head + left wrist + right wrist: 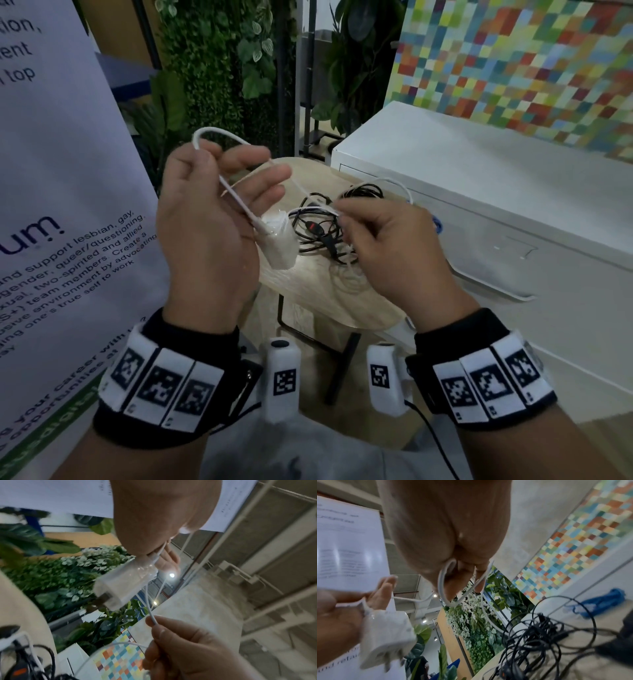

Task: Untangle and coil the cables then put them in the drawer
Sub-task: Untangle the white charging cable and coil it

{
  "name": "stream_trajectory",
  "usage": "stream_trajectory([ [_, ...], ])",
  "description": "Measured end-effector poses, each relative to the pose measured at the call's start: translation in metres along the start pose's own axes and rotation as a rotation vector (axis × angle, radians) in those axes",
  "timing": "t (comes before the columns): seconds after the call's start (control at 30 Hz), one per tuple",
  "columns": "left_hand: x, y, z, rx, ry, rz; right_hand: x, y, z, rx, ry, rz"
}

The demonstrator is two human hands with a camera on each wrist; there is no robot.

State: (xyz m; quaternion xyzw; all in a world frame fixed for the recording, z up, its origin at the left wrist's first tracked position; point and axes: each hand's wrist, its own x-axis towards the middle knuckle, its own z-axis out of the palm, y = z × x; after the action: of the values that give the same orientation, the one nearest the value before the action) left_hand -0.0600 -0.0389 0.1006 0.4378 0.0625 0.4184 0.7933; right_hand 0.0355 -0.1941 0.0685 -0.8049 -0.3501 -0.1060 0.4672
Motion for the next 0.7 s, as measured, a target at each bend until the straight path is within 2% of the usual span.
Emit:
stream_trajectory([
  [0.1, -0.005, -0.008, 0.004, 0.316, -0.115, 0.078, -0.002, 0.002, 0.003, -0.27, -0.153, -0.166],
  [0.23, -0.012, -0.024, -0.005, 0.808, -0.405, 0.145, -0.008, -0.01, 0.005, -0.24, -0.234, -0.267],
  [0.33, -0.017, -0.028, -0.009, 1.12, -0.518, 0.193, -0.009, -0.019, -0.001, -0.215, -0.268, -0.252],
  [0.43, -0.016, -0.024, -0.008, 1.147, -0.544, 0.171, -0.009, -0.022, -0.006, -0.141, -0.36, -0.175],
  [0.6, -0.005, -0.016, -0.007, 1.101, -0.554, 0.129, -0.011, -0.026, -0.013, 0.044, -0.481, -0.141],
  [0.7, 0.004, -0.01, -0.012, 1.094, -0.565, 0.114, -0.009, -0.023, -0.022, 0.227, -0.42, -0.103],
])
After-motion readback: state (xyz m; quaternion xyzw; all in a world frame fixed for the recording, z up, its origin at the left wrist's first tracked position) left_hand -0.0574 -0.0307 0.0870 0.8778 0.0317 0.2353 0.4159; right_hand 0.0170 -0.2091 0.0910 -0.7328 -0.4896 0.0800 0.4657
